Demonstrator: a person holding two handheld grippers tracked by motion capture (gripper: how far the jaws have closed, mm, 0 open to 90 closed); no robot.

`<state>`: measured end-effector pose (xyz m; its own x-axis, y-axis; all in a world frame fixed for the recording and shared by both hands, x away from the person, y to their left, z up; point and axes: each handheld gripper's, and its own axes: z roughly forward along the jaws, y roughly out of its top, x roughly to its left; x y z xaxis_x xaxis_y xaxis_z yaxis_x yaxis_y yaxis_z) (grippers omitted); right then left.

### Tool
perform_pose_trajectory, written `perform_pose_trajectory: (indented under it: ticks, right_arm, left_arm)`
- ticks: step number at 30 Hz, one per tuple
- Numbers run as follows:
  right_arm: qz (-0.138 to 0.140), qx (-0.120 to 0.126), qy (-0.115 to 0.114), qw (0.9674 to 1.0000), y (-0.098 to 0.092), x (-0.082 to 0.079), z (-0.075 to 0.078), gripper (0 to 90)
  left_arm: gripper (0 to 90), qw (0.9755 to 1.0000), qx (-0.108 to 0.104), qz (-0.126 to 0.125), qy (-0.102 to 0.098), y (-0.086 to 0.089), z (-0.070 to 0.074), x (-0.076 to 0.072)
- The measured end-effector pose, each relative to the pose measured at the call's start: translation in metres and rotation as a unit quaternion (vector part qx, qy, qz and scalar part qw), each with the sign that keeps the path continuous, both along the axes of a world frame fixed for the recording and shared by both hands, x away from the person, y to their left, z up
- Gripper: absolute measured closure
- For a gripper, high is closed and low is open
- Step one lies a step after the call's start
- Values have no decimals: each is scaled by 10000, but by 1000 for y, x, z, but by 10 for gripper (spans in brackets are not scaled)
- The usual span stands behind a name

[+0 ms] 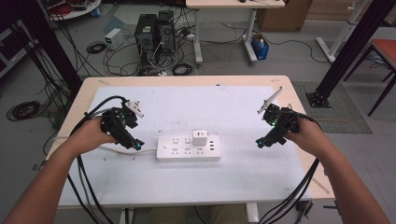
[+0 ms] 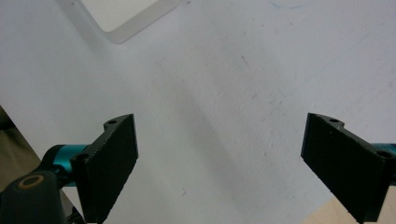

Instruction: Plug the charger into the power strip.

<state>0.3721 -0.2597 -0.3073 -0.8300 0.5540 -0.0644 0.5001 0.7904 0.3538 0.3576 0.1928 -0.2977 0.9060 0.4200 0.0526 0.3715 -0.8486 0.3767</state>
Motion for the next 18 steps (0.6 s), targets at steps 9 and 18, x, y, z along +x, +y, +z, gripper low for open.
perform_pose_trajectory:
  ticks: [9, 18]
  right_arm:
    - [-47, -59, 102, 9999, 2, 2, -11, 104]
    - [-34, -4, 94, 9999, 1, 2, -13, 105]
  left_arm:
    - [233, 10000, 3, 87, 5, 6, -1, -2]
    - [234, 10000, -24, 71, 7, 5, -1, -2]
